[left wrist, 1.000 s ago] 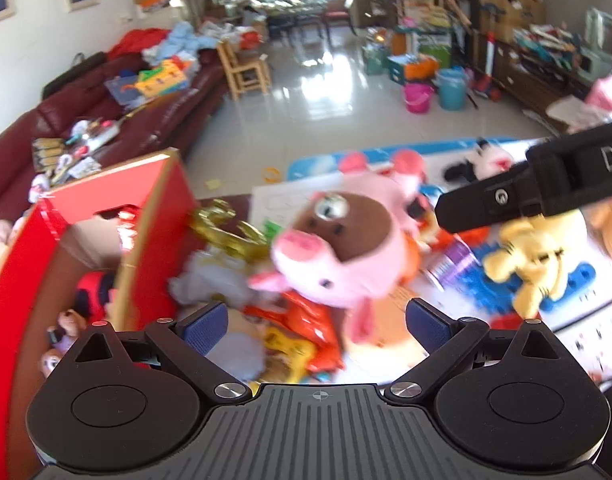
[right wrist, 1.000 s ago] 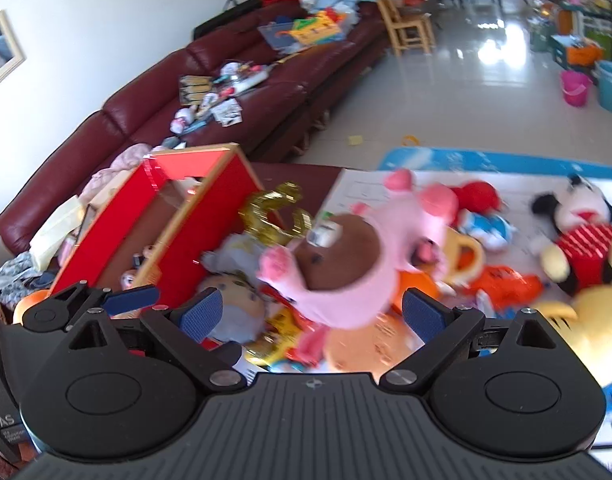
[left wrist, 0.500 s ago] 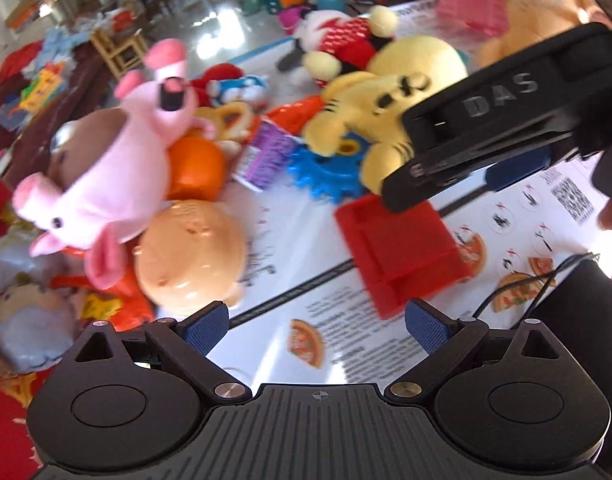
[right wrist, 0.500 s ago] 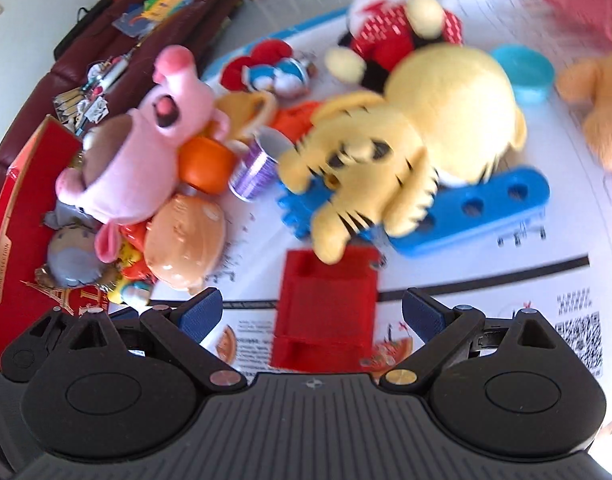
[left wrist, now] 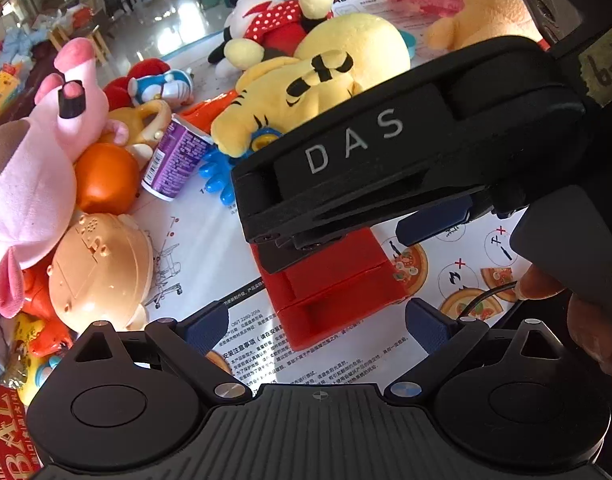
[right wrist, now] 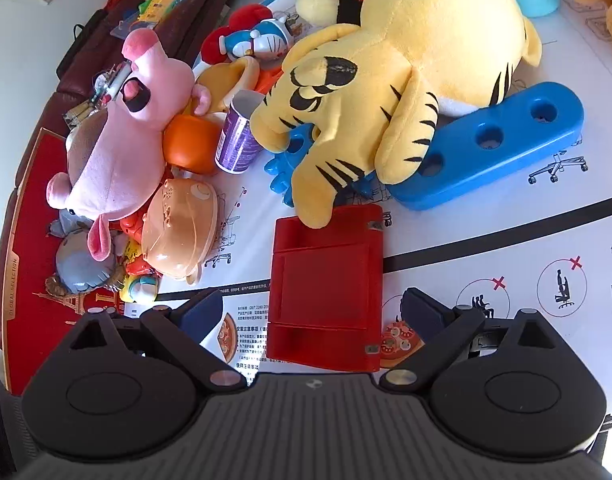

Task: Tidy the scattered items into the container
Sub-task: 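Lower the right tool onto the red plastic piece while the left tool approaches it, then close the right tool on the red piece's edge while the left tool grips it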

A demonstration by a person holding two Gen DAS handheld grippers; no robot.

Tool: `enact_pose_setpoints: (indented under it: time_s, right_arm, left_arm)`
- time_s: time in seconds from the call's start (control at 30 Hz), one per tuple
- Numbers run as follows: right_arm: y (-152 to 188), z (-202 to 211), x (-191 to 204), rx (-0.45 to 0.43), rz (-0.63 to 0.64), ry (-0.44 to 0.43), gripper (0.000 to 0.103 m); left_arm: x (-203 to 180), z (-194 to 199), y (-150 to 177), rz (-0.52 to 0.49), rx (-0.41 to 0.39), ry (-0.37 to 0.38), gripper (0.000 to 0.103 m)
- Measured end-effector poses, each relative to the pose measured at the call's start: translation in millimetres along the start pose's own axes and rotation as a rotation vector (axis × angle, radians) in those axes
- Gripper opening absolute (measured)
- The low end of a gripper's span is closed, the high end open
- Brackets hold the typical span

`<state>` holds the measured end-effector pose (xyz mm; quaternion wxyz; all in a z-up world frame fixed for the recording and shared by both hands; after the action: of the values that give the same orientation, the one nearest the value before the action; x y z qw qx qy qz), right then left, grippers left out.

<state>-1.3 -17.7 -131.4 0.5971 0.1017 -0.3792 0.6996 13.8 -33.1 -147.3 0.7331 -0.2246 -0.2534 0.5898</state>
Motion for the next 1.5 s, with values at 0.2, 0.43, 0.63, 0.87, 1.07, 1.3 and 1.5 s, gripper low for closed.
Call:
enact_pose_setpoints:
  time_s: [0.2, 0.43, 0.63, 0.87, 1.07, 1.3, 1.5]
  right_arm:
    - [-3, -1, -6, 0.005, -0.026, -0.030, 0.097]
    - [-7, -4, -6, 0.003, -0.037, -0.053, 0.097]
    - [-3, -9, 0, 0.018, -0.059, -0.087, 0.098]
    - [3, -10, 5, 0.048, -0.078, -0.101, 0.098]
    - [4, -1, 11, 0.062, -0.148, -0.140, 0.095]
    - [-10, 12, 30, 0.026, -0.174, -0.194, 0.092]
    - [-13, 15, 44, 0.033, -0.202, -0.228, 0.085]
  left_arm:
    - [3, -15, 5, 0.016, 0.040, -0.001, 0.100]
    - [-3, -19, 1, -0.001, 0.028, 0.019, 0.097]
    - [-9, -25, 8, 0.027, 0.066, 0.078, 0.093]
    - [0, -28, 10, 0.044, 0.065, 0.083, 0.097]
    - [12, -27, 12, 0.068, 0.058, 0.088, 0.097]
    - [26, -20, 13, 0.100, 0.035, 0.066, 0.083]
    - [47, -12, 17, 0.166, 0.027, 0.068, 0.067]
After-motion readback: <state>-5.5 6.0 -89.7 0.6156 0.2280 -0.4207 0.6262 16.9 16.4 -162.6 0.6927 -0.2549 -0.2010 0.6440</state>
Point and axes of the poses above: each gripper's, at about its wrist camera, not at the fingertips, and z roughly against the way its jaws point, x to its left, y to its underside, the point moved 9 cm from there along -z, roughly the way its jaws point, and after that the axes turned 12 degrees about -x, right-handed, at the moved point
